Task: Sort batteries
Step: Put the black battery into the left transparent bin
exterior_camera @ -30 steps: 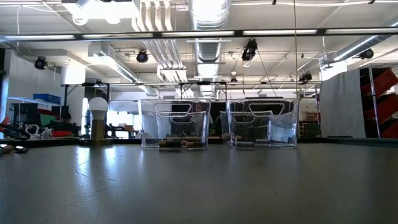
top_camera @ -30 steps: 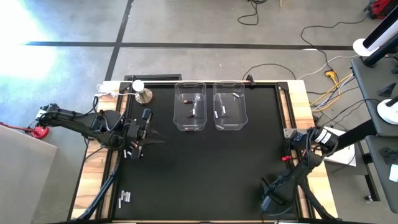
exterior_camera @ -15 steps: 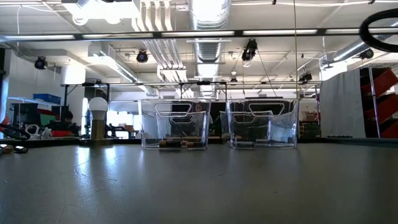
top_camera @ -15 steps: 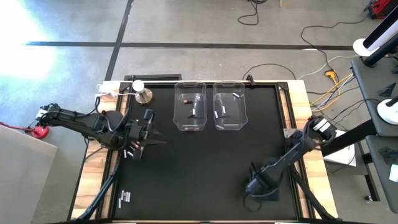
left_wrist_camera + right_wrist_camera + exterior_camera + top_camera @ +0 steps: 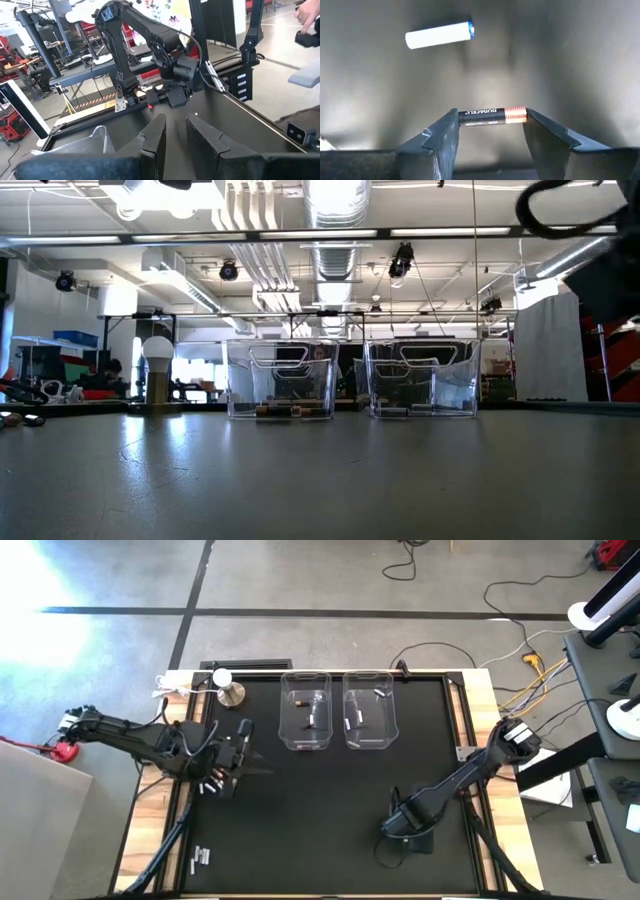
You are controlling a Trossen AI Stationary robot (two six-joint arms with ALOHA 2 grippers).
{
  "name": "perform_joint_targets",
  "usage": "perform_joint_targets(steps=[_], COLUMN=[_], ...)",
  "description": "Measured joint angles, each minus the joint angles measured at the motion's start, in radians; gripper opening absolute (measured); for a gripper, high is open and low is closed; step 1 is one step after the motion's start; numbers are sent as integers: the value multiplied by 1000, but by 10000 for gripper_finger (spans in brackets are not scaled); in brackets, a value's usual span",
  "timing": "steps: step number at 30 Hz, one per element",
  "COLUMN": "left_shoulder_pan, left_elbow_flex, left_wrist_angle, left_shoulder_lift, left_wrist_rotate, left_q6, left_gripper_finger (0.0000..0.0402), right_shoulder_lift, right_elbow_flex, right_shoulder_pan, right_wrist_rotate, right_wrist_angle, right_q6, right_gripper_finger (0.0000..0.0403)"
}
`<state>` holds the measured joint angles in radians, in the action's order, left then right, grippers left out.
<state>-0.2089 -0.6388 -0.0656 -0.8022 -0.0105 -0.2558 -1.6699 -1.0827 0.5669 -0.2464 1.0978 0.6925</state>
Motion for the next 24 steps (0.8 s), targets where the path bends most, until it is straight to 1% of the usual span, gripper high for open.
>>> perform_joint_targets(steps=[5, 8, 13, 17, 24], left_shoulder_pan=[0, 0, 0, 0, 0], left_elbow_flex=[0, 0, -2, -2, -2], left_wrist_angle=[-3, -2, 5, 13, 24], left_shoulder_lift=[1, 20, 53, 73, 107], left_wrist_rotate=[0, 0, 0, 0, 0], left_q6=[1, 11, 33, 37, 69], left_gripper_finger=[57, 57, 57, 57, 57], right_shoulder_lift=[5, 7, 8, 8, 8], right_elbow_flex=[-76, -118, -174, -211, -240], right_shoulder_pan=[-23, -43, -106, -183, -340], right_wrist_rotate=[119, 213, 353, 432, 432], right_wrist_angle=[1, 0, -55, -186, -509], right_q6=[-19, -41, -127, -254, -498], right_gripper_finger=[201, 199, 194, 199, 201])
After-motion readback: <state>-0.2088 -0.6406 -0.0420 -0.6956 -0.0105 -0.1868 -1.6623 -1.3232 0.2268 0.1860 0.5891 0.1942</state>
